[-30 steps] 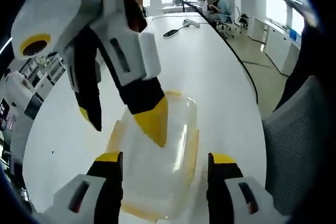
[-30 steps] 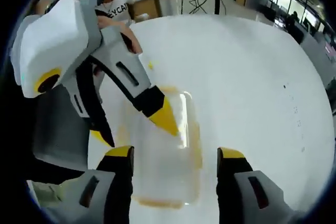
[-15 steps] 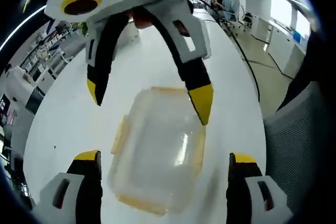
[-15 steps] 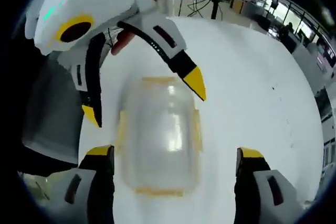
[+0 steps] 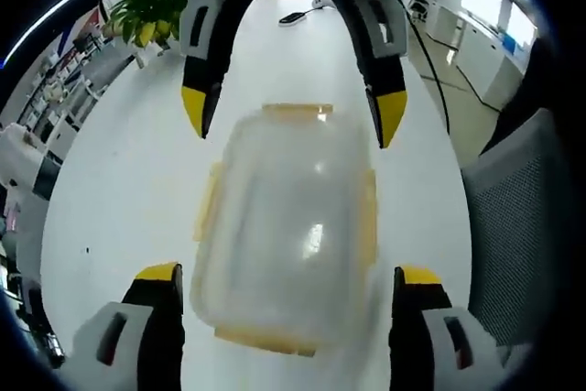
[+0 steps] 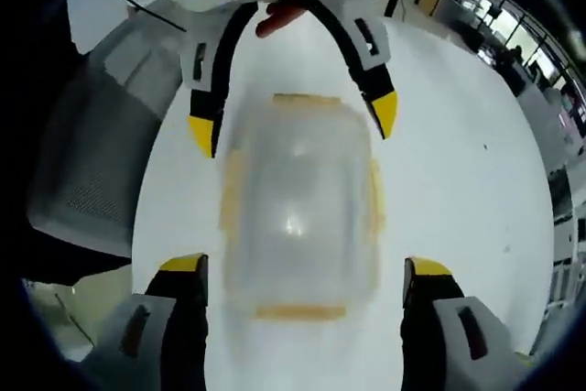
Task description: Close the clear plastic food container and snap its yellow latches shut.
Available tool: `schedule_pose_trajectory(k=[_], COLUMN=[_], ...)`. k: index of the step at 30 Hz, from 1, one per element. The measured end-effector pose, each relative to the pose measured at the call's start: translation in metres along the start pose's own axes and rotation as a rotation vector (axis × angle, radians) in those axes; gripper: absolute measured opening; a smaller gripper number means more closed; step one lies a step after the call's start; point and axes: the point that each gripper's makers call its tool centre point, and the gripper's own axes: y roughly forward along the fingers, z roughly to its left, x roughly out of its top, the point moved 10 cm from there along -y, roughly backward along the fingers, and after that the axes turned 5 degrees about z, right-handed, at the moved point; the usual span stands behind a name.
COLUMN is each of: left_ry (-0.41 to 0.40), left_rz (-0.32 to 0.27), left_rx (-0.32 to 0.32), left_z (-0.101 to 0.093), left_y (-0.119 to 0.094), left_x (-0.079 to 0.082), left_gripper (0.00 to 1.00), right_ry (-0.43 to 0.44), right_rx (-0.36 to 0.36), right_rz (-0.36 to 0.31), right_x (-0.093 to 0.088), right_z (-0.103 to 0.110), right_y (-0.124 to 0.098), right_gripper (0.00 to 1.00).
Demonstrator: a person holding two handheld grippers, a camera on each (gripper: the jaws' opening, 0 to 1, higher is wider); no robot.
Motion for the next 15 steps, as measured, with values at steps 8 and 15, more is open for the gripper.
schedule_pose_trajectory(k=[8, 15], left_ry=[0.03, 0.038], left_rz=[0.031, 0.064], left_rx=[-0.002, 0.007], left_z=[0.003, 0.006], left_y=[0.007, 0.008], left_x=[-0.001, 0.001], left_gripper=[0.84, 0.79], right_ry=[-0.046, -0.066], right_rx=[-0.008, -0.002], right_rz=[0.072, 0.1], right_x=[-0.006, -0.003], right_z=[0.003, 0.001], right_y=[0.012, 0.015], right_gripper=[0.78, 0.76])
